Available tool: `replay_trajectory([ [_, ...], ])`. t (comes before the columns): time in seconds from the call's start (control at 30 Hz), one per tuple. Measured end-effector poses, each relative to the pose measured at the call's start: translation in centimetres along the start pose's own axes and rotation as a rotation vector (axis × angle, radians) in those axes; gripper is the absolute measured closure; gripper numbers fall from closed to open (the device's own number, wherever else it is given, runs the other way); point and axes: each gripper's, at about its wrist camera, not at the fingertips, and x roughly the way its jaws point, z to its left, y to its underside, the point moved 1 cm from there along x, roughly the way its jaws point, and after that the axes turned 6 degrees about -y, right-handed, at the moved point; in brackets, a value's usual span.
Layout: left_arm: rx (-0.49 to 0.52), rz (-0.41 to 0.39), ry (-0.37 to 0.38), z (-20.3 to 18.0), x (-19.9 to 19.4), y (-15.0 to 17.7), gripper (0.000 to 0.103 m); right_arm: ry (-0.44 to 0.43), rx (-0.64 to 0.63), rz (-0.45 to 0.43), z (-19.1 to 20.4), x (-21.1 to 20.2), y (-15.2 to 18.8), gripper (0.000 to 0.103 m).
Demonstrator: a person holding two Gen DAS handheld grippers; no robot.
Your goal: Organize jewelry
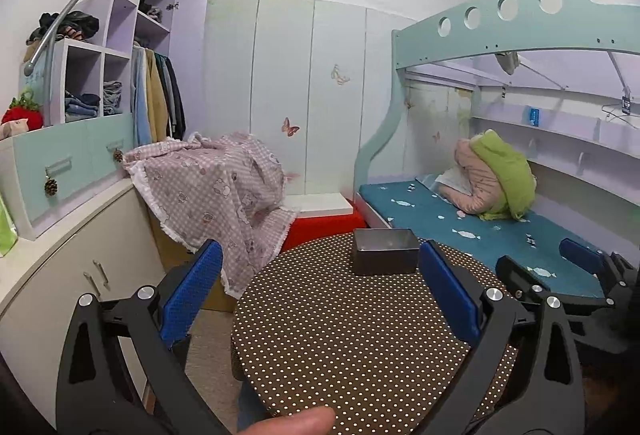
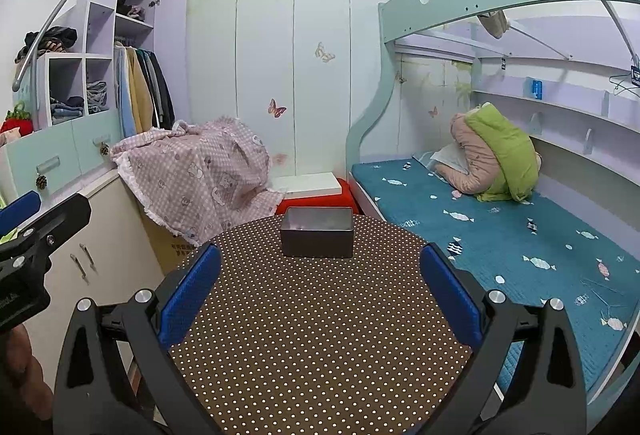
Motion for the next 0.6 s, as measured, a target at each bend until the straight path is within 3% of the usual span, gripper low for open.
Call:
replay_trajectory([
  [0.27,-0.009,-0.018,0.036,-0.25,-0.32,0.09,0.005,-0.002,0.006,0.003,-0.08,0.09,0.12,0.007],
  [0.6,-0.022,0.005,0.014,-0.07,0.07,0.12,0.005,-0.003,0.015,-0.003,-0.39,-0.07,0.26,0.007],
])
